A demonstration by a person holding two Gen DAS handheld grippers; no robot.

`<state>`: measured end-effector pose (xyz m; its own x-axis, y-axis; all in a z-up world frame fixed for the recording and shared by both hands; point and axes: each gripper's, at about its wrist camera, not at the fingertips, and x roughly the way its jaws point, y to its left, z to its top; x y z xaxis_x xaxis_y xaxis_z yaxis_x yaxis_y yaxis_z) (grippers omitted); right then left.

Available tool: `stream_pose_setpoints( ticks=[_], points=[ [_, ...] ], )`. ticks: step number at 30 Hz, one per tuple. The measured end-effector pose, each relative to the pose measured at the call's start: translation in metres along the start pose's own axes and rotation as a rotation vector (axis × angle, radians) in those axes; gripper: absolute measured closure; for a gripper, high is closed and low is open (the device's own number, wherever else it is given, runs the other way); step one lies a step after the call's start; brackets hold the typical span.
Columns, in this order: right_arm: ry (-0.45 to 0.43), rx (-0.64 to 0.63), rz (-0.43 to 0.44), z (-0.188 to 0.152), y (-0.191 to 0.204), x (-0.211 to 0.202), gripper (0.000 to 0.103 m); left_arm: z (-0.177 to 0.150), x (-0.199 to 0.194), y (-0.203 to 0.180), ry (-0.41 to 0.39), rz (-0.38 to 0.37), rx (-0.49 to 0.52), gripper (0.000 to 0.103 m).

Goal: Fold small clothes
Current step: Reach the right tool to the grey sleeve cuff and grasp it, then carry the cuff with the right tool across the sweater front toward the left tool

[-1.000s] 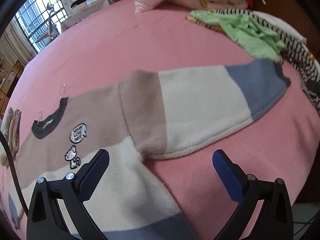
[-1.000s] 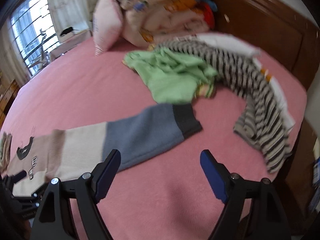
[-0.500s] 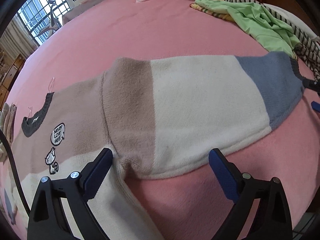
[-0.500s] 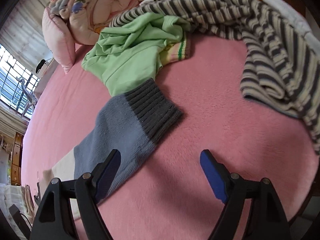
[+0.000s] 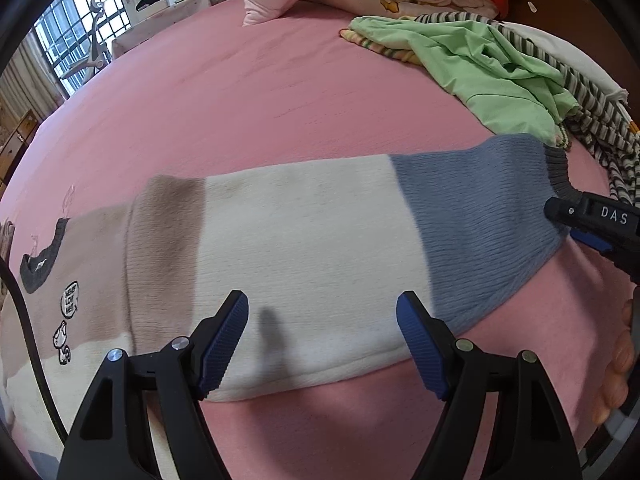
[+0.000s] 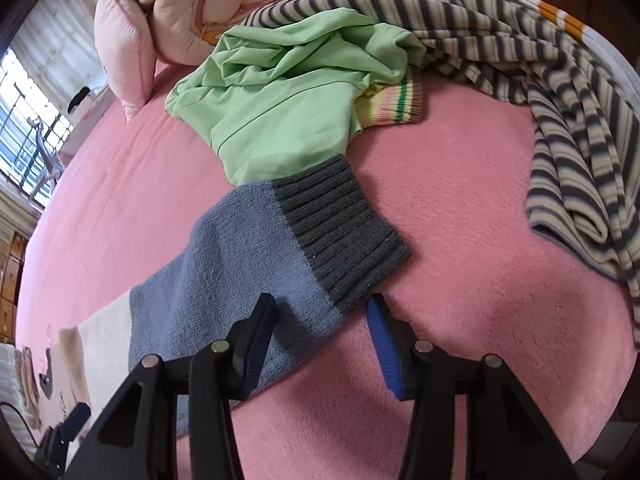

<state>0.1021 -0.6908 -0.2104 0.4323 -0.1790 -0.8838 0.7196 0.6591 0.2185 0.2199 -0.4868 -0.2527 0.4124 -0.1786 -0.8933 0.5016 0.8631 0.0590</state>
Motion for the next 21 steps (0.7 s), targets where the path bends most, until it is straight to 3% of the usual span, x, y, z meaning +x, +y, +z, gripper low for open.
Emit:
stream_pose_setpoints(
  ticks=[4, 6, 7, 8, 10, 12, 16, 21],
  points=[
    [-0.005, -0.029, -0.015, 0.001, 0.004, 0.003, 0.063, -0.001, 0.009, -0.008, 0.019, 0.035, -0.027, 0.027],
    [-0.012, -0.049, -0.015, 0.002, 0.006, 0.003, 0.074, -0.004, 0.012, -0.003, 0.025, 0.041, -0.039, 0.027],
    [-0.015, -0.056, -0.006, 0.002, 0.007, 0.003, 0.085, -0.005, 0.013, -0.002, 0.023, 0.039, -0.045, 0.027],
    [-0.027, -0.060, 0.009, 0.001, 0.008, -0.001, 0.088, -0.006, 0.013, 0.000, 0.018, 0.034, -0.048, 0.028],
    [-0.067, -0.078, 0.018, 0.000, 0.012, -0.012, 0.089, -0.007, 0.009, 0.003, 0.015, 0.014, -0.046, 0.044],
    [-0.109, -0.097, 0.048, -0.001, 0.016, -0.030, 0.090, -0.007, 0.002, 0.008, 0.022, -0.008, -0.047, 0.048],
    [-0.185, -0.147, 0.162, -0.001, 0.033, -0.077, 0.090, -0.010, -0.032, 0.035, -0.014, -0.037, -0.093, 0.049],
    [-0.276, -0.280, 0.275, -0.013, 0.090, -0.142, 0.090, -0.022, -0.090, 0.100, -0.074, -0.027, -0.175, 0.049]
  ],
)
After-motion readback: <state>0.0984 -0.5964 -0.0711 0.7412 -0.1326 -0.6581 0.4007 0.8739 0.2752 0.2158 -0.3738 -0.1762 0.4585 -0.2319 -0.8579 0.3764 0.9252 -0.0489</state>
